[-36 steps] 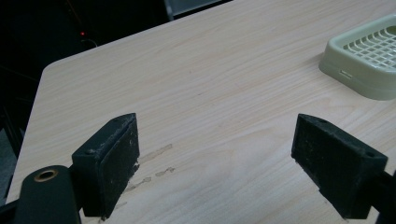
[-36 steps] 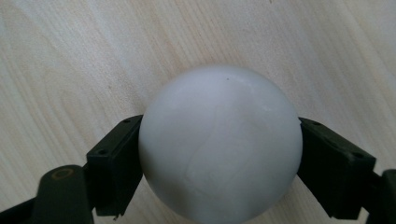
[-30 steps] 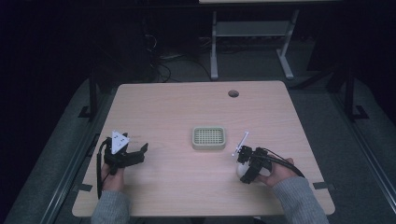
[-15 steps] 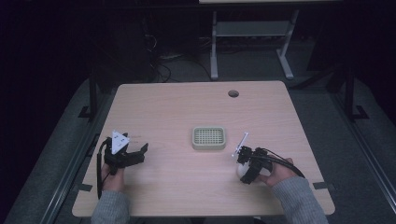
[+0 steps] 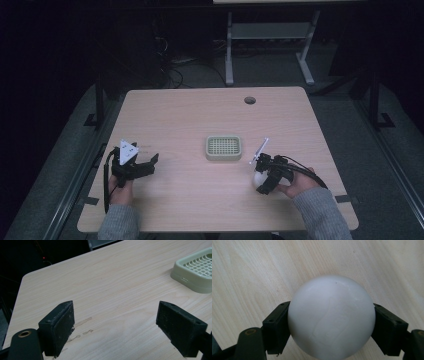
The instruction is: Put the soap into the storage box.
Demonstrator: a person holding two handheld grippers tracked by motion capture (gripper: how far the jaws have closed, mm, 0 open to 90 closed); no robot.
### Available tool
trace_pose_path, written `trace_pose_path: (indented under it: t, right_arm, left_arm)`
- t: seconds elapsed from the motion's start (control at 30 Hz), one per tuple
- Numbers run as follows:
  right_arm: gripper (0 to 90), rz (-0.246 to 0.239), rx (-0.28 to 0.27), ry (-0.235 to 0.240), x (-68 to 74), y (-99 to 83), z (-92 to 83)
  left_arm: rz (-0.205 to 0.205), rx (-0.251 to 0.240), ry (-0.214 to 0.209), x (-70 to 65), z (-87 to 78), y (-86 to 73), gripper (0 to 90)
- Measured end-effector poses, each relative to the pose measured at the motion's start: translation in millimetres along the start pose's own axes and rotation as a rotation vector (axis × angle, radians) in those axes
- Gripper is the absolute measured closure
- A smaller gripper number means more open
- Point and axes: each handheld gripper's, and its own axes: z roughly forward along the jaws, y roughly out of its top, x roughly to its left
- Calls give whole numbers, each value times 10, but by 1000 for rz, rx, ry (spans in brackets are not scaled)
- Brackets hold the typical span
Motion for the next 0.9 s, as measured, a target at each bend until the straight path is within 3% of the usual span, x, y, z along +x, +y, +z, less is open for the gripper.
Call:
trace_pose_path:
  t: [0.9]
  right_arm:
    - [232, -17, -35, 2, -120, 237, -224]
  left_arm:
    - [-9, 9, 4, 9, 9, 0, 148]
